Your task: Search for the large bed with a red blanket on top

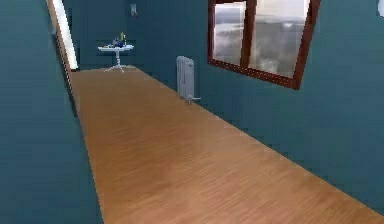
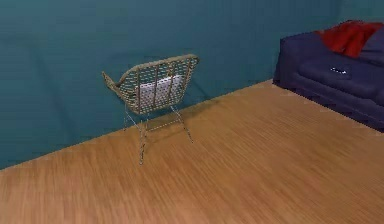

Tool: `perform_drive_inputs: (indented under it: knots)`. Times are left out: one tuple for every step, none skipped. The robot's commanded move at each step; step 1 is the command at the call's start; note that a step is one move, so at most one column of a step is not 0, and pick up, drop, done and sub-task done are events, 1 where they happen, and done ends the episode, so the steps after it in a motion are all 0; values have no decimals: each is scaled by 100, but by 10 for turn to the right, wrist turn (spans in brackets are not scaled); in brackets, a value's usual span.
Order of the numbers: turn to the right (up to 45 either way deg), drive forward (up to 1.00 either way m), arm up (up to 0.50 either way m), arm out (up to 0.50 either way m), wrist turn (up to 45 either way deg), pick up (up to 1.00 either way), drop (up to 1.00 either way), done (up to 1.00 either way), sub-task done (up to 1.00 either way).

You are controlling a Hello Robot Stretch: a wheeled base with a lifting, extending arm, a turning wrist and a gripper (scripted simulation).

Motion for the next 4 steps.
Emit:
perform_drive_inputs:
  knots:
    - [0,100,0,0,0,0,0,0,0]
    - [0,10,0,0,0,0,0,0,0]
    - [-270,0,0,0,0,0,0,0,0]
    - [0,20,0,0,0,0,0,0,0]
